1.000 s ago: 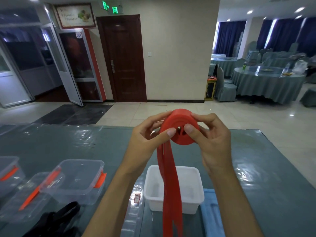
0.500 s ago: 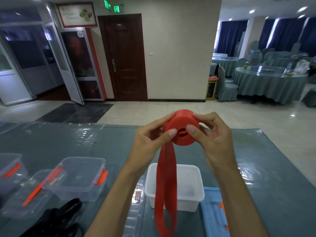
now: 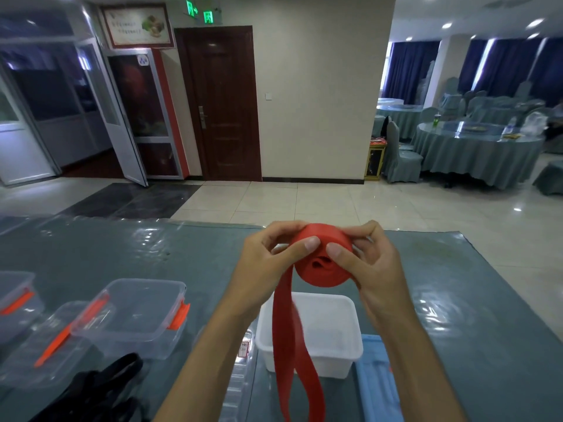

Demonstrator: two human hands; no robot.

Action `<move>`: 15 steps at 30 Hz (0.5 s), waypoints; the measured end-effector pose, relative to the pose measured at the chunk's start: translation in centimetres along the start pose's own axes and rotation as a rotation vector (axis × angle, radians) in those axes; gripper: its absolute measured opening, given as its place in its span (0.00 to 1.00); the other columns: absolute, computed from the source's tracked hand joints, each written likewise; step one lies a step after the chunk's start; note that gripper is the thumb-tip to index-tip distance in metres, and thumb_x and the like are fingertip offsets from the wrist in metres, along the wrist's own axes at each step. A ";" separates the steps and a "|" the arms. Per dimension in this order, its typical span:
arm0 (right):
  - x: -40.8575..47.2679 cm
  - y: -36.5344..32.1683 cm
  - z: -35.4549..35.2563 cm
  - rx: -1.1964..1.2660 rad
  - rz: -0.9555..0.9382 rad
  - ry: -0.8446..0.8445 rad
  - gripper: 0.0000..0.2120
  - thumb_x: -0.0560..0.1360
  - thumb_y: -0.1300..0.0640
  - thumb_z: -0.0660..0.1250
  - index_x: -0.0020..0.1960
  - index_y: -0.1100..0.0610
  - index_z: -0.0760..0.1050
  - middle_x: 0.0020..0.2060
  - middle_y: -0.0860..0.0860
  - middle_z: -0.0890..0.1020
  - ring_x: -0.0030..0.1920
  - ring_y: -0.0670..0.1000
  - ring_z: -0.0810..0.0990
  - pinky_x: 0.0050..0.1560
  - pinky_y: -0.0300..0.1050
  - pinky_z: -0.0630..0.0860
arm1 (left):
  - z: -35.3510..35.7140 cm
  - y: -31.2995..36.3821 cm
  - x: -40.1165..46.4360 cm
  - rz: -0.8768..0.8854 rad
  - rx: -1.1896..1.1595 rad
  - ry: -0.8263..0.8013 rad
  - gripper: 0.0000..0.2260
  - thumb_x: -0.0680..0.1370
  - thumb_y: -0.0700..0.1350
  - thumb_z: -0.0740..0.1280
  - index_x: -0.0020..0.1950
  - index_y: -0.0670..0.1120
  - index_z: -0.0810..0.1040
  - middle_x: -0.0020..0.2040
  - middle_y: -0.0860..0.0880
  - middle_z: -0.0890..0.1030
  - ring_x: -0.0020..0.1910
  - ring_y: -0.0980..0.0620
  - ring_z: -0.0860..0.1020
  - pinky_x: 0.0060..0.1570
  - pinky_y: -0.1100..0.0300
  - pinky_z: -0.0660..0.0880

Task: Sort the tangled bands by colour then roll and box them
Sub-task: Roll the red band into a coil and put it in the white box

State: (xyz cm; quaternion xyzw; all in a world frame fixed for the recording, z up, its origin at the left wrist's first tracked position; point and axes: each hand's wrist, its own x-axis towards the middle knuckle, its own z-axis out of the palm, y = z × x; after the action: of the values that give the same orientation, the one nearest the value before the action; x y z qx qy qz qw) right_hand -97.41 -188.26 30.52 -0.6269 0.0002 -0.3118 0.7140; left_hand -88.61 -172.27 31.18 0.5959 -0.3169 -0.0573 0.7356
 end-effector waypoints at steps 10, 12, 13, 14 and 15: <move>-0.3 0.8 0.0 0.000 -0.036 -0.035 0.22 0.65 0.37 0.83 0.54 0.45 0.84 0.56 0.50 0.86 0.60 0.56 0.85 0.54 0.46 0.83 | -1.6 -1.6 -0.7 -0.030 -0.062 -0.046 0.24 0.72 0.49 0.81 0.68 0.53 0.83 0.59 0.46 0.86 0.60 0.48 0.84 0.58 0.56 0.81; -0.5 1.2 -0.5 0.037 -0.020 -0.028 0.23 0.63 0.38 0.84 0.53 0.45 0.84 0.57 0.50 0.86 0.60 0.56 0.85 0.54 0.49 0.84 | -1.4 -1.9 -0.8 -0.044 -0.088 -0.058 0.25 0.70 0.52 0.83 0.65 0.53 0.84 0.58 0.45 0.86 0.58 0.48 0.85 0.56 0.56 0.81; -0.5 1.3 -0.5 0.062 -0.023 -0.006 0.23 0.63 0.38 0.84 0.53 0.45 0.84 0.57 0.51 0.86 0.60 0.56 0.85 0.55 0.50 0.84 | -1.2 -2.0 -0.7 -0.044 -0.083 -0.063 0.25 0.69 0.54 0.83 0.65 0.53 0.83 0.58 0.46 0.86 0.59 0.49 0.85 0.55 0.57 0.82; -0.5 1.4 -0.4 0.088 -0.026 0.025 0.23 0.63 0.38 0.84 0.53 0.45 0.85 0.57 0.51 0.86 0.60 0.56 0.85 0.55 0.50 0.84 | -1.1 -2.0 -0.6 -0.037 -0.062 -0.068 0.25 0.69 0.56 0.83 0.64 0.53 0.83 0.59 0.47 0.86 0.59 0.49 0.84 0.55 0.58 0.82; -0.5 1.4 -0.1 0.111 -0.030 0.054 0.23 0.62 0.38 0.84 0.53 0.45 0.85 0.56 0.51 0.86 0.59 0.56 0.86 0.55 0.49 0.84 | -1.0 -2.0 -0.5 -0.027 -0.031 -0.076 0.25 0.70 0.57 0.82 0.65 0.54 0.83 0.59 0.49 0.85 0.60 0.49 0.84 0.55 0.59 0.82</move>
State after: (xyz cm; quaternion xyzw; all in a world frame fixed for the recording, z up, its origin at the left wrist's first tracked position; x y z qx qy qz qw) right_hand -97.24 -188.07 29.03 -0.5775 -0.0072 -0.3387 0.7428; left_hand -87.86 -171.74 29.01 0.5862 -0.3354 -0.0949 0.7313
